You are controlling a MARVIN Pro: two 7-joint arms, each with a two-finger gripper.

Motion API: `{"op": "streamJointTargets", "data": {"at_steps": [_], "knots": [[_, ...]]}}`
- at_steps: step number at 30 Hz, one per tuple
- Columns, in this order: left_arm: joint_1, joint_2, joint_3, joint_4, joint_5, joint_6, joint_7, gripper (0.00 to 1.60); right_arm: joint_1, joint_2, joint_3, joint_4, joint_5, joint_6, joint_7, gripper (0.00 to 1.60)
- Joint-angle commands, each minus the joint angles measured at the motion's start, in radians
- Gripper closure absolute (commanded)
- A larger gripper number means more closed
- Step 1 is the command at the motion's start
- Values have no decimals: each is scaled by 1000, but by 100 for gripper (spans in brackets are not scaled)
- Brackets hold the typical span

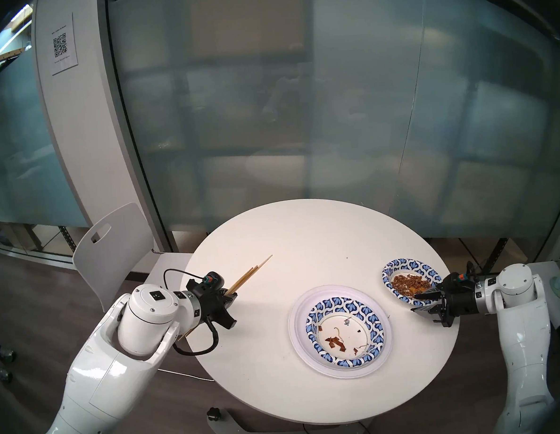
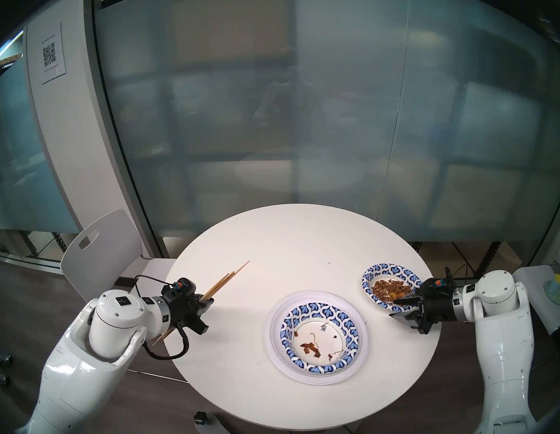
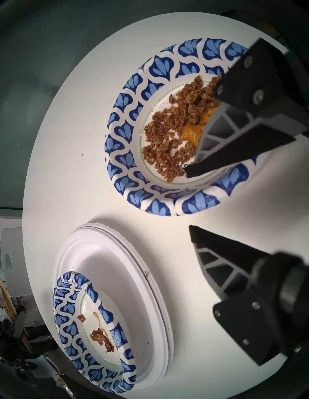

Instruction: Stack the plates into one stack

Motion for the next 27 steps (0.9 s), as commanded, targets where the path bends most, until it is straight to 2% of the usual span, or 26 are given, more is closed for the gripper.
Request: {"op": "streamJointTargets", "data": {"at_steps": [1,5,7,10,19,27], "knots": [[-7,2,-10,-8,-1,-8,2,160,53,20,-11,3,2,-15,0,56],[-5,4,-13,-8,-3,-11,2,160,63,16,-19,7,-2,-24,-2,60],[-2,6,-17,-13,-5,-10,1,160,69,18,-28,6,-9,-28,-2,73],[-1,6,-19,-16,-8,-9,0,160,70,21,-36,3,-17,-30,-2,80],[11,9,-31,-20,-16,-10,3,160,78,33,-65,10,-51,-37,0,82],[13,10,-36,-15,-22,-16,4,160,79,37,-84,-1,-84,-74,-14,88]]}}
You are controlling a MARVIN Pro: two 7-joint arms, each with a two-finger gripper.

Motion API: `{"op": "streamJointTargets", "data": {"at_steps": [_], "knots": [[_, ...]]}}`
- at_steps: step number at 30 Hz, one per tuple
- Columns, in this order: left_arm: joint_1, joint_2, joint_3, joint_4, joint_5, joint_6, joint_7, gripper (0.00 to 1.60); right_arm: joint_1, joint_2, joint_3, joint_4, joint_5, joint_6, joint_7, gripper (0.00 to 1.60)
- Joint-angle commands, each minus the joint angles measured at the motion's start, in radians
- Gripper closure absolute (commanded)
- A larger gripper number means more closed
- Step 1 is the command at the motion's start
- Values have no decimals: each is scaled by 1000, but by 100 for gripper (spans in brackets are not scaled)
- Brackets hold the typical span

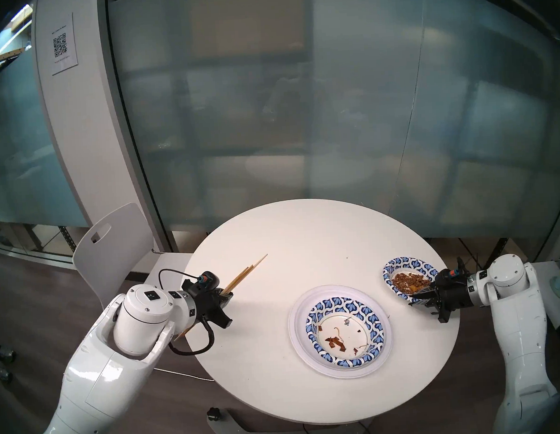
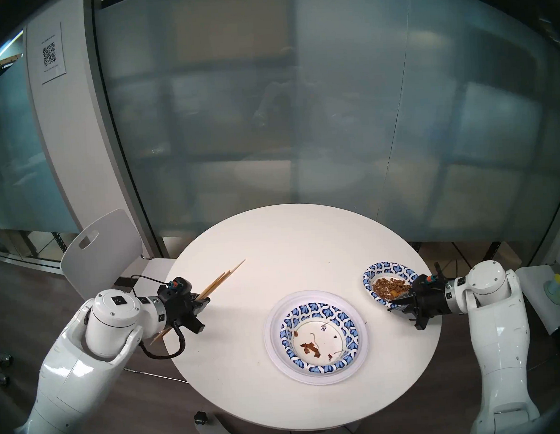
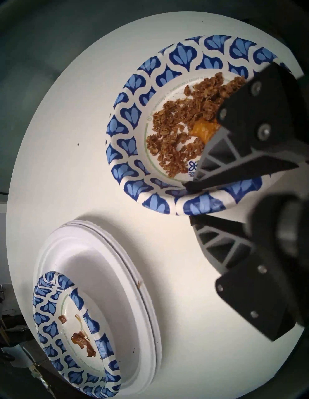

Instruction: Stack the plates into one stack

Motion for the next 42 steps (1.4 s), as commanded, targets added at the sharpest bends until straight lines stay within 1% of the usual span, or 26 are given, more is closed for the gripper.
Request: {"op": "streamJointTargets", "data": {"at_steps": [1,4,6,10,11,13,16,17,18,19,20,22,23,24,25,26,27,32,35,36,37,38,42], "knots": [[-3,0,-10,-16,-3,-9,1,160,20,14,-8,-23,-10,-24,-10,89],[-5,-1,-9,-16,-4,-9,1,160,16,18,-13,-31,-20,-35,-13,92],[-7,0,-8,-16,-5,-9,1,160,10,14,-7,-41,-17,-39,-13,102],[-9,1,-5,-14,-6,-10,0,160,-9,10,4,-69,-17,-48,-13,106],[-9,1,-5,-14,-6,-11,1,160,-13,9,6,-75,-17,-49,-13,112],[-9,1,-4,-15,-7,-12,1,160,-21,8,11,-89,-18,-51,-13,128],[-8,3,-1,-17,-5,-17,1,160,-37,7,17,-111,-21,-59,-14,129],[-7,4,1,-19,-4,-19,3,160,-49,9,18,-125,-26,-71,-17,136],[-7,4,1,-19,-4,-19,3,160,-49,9,18,-125,-26,-71,-17,136],[-5,4,2,-21,-4,-20,4,160,-64,7,25,-138,-22,-86,-19,147],[-5,4,2,-21,-4,-20,4,160,-64,7,25,-138,-22,-86,-19,147],[-2,5,3,-23,-3,-21,5,160,-80,7,26,-152,-26,-92,-20,159],[-1,5,4,-24,-3,-22,6,160,-89,8,26,-159,-28,-110,-25,160],[1,6,5,-26,-2,-24,7,160,-105,5,29,-173,-30,-112,-24,160],[2,7,7,-27,-2,-25,7,160,-115,6,28,-181,-29,-133,-26,160],[3,7,8,-27,-1,-26,8,160,-124,4,30,-189,-30,-130,-24,160],[4,8,9,-28,-1,-27,9,160,-137,0,35,-197,-24,-159,-34,160],[5,9,14,-30,1,-35,12,160,-172,0,35,-224,-34,-200,-47,160],[6,9,17,-31,3,-36,15,160,-205,-8,45,-249,-36,-237,-68,160],[6,9,18,-31,4,-37,15,160,-220,-9,45,-261,-44,-262,-83,160],[6,9,19,-31,4,-38,16,160,-228,-11,47,-269,-46,-262,-82,160],[6,10,21,-31,5,-39,16,160,-241,-15,52,-278,-47,-285,-95,160],[5,10,25,-31,8,-42,16,160,-273,-28,65,-304,-57,-317,-115,160]]}}
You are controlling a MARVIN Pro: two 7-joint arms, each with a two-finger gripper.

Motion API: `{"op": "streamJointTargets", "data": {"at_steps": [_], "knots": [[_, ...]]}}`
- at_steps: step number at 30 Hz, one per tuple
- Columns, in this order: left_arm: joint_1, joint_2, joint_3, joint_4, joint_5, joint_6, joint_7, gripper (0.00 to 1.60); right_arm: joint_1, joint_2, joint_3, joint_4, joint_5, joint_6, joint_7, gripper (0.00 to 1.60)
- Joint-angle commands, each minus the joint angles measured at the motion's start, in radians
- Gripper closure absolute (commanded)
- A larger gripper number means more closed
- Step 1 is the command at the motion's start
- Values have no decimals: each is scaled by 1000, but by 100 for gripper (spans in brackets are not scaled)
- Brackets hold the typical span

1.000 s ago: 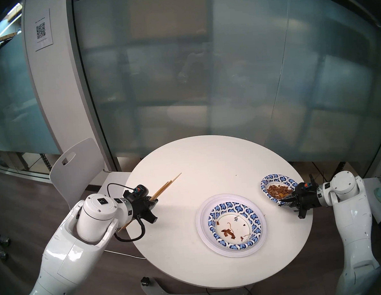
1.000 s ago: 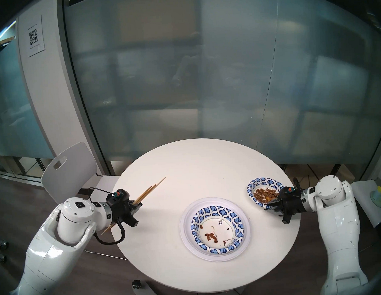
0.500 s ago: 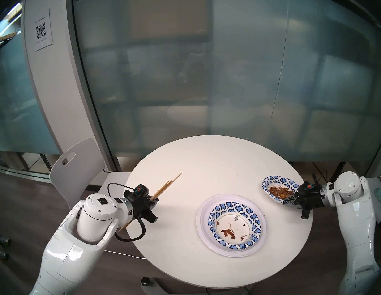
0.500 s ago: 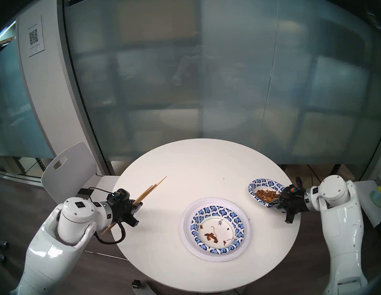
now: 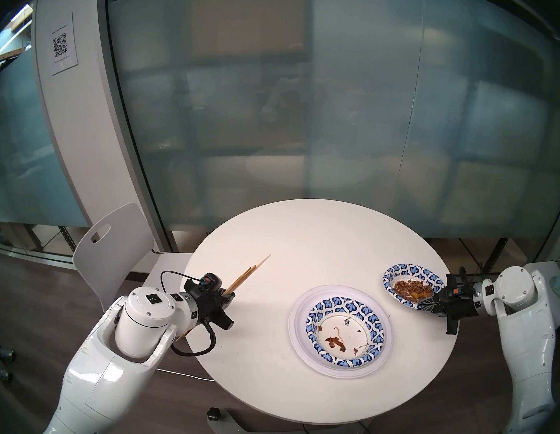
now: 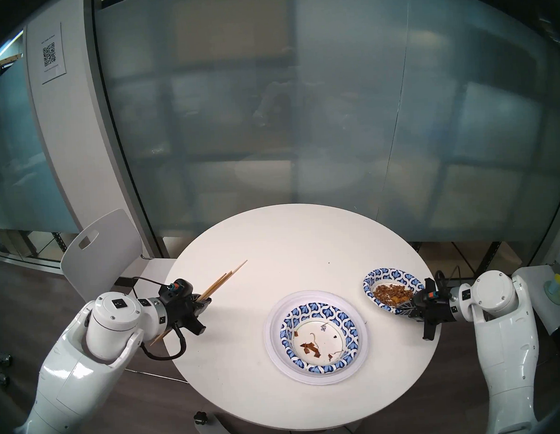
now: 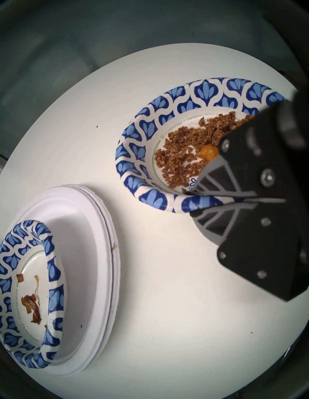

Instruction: Stack the plates into one stack

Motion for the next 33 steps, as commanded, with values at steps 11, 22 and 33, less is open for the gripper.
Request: {"op": "streamJointTargets", "data": {"at_steps": [11,22,33], "knots": [[1,-2,11,-29,7,-12,2,160,-108,-52,55,-158,11,-65,-31,160],[2,-5,13,-34,4,-7,5,160,-132,-53,54,-264,-6,-84,-25,160],[1,-7,24,-37,3,-9,7,160,-164,-77,26,-366,-35,-131,-45,160]]}}
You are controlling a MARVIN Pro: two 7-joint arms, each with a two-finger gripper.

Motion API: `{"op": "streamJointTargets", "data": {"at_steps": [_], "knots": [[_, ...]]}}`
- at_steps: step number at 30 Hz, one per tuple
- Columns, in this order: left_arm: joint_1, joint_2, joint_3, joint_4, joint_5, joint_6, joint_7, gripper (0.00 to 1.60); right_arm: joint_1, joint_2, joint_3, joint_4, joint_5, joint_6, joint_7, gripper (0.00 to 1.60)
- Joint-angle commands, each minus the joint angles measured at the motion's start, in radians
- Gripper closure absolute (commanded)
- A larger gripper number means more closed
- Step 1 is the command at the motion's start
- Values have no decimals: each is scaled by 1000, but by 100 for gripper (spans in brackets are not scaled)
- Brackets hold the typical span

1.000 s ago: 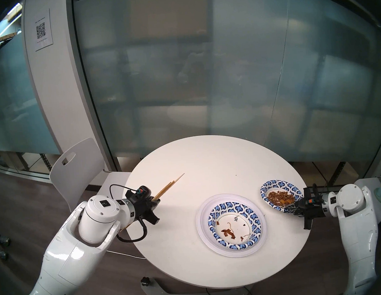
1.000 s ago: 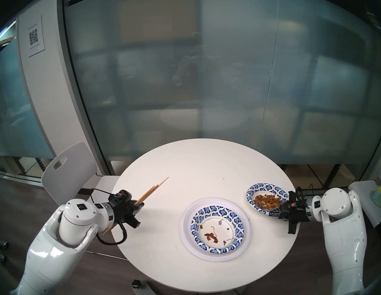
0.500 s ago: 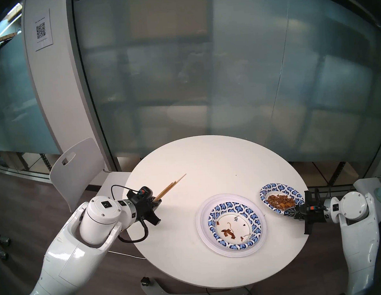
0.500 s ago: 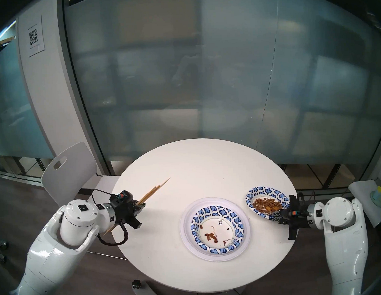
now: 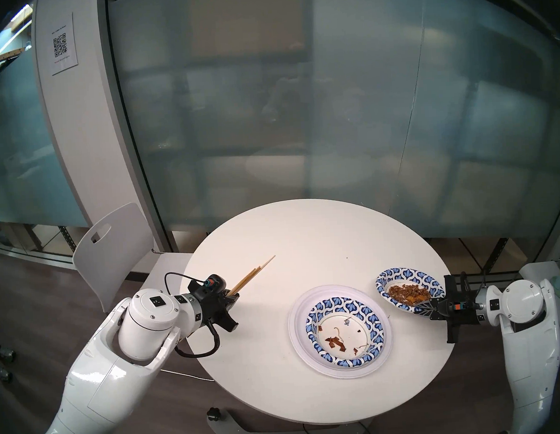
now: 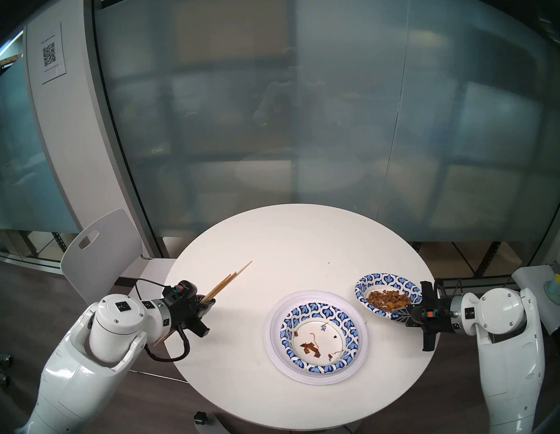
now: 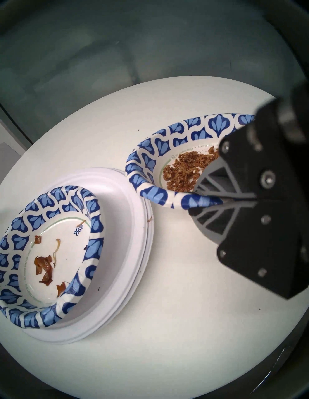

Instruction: Stack the plates into one stack

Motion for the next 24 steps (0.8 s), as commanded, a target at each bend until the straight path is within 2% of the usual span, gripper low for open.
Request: {"op": "streamJointTargets", "data": {"at_steps": [1,12,24], "knots": [[-2,-2,3,-24,-1,-2,-1,160,-11,-18,-14,-89,-2,-15,-14,160],[1,1,2,-28,-4,-4,0,160,-71,-77,-27,-221,8,-14,-28,160],[16,9,10,-50,-4,-8,-5,160,-167,-140,-74,-370,-2,7,-26,160]]}}
